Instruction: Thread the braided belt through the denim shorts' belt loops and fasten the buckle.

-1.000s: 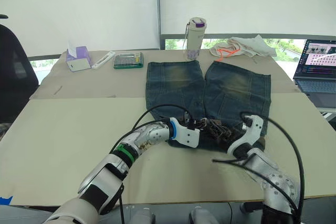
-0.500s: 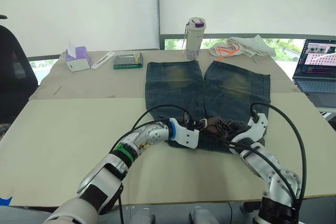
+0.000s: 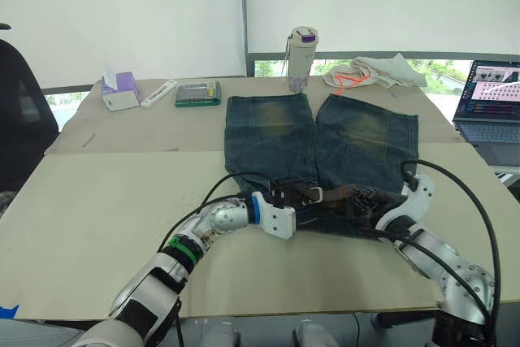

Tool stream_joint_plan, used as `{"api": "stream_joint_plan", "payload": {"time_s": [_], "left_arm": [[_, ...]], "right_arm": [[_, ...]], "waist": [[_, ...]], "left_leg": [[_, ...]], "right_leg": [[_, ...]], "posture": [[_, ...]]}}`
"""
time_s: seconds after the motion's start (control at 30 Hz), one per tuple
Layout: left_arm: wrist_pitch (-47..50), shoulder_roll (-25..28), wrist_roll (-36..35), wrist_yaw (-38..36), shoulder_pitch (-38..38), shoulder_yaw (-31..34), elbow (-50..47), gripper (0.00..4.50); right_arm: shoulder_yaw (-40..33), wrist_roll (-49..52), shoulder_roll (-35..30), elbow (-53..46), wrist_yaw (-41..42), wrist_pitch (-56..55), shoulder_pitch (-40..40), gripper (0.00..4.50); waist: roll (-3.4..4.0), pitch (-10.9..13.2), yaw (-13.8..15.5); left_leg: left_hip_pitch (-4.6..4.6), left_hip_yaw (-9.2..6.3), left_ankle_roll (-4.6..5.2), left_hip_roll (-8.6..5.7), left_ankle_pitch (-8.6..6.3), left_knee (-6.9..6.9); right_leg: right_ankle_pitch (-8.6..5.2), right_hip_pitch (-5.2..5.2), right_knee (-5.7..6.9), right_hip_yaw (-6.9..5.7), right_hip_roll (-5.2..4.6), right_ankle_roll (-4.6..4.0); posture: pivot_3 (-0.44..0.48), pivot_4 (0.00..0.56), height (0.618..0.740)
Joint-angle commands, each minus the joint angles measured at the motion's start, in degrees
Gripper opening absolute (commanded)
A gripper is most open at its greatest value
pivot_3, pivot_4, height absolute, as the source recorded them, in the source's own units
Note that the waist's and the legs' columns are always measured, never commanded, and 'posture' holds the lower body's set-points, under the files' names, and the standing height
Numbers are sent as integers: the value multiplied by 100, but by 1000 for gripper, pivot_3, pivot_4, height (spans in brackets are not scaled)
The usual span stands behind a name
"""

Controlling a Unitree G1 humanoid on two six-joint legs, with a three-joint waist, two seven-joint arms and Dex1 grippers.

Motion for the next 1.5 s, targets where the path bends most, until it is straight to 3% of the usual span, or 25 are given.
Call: {"api": "stream_joint_plan", "payload": {"time_s": [0.03,0.27,0.47,0.83,0.93,1.1,1.37,1.5], "left_arm": [[409,85,-879,-533,291,284,-454,4463],[1157,449,-1855,-1495,942,629,-1323,4463],[2158,686,-2633,-1786,1156,1211,-1935,4463],[3869,1309,-3668,-2591,1715,1988,-2946,4463],[4031,1358,-3626,-2628,1782,2070,-3048,4463],[4285,902,-3344,-2343,1582,1829,-3112,4463],[4384,-356,-2232,-1830,455,973,-1833,4463],[4025,-404,-1267,-1713,-51,455,-922,4463]], "right_arm": [[-114,56,-364,-189,345,-36,72,0],[-149,-828,-1566,-135,1313,-298,509,0],[-14,-2142,-2462,-143,2587,-1166,945,0],[330,-4420,-3106,432,3958,-3148,1417,0],[457,-4925,-3124,643,3979,-3467,1398,0],[576,-4786,-2770,505,4064,-3255,1168,0],[626,-4824,-2582,394,4115,-3065,1010,0],[493,-4750,-2511,229,4092,-2924,1098,0]], "waist": [[1,0,-2],[2,0,18],[4,0,21],[2,2,24],[2,2,35],[1,2,41],[-6,5,62],[-17,12,6]], "left_leg": [[0,0,0,0,0,0],[-1,0,1,-1,0,0],[0,4,1,0,0,1],[2,6,0,3,0,1],[2,7,0,4,0,2],[2,6,0,10,0,1],[1,8,0,-6,0,2],[2,9,1,-4,-1,0]], "right_leg": [[0,0,0,0,0,0],[-1,1,-4,-1,1,0],[-3,5,-15,1,1,3],[-5,5,-17,0,2,5],[-5,5,-18,0,0,4],[-4,8,-23,1,0,2],[-4,13,-28,1,1,2],[-4,14,-32,2,4,2]], "posture": [[0,150,740],[0,150,740],[0,150,740],[0,150,740],[0,150,740],[0,150,740],[0,150,740],[0,150,740]]}}
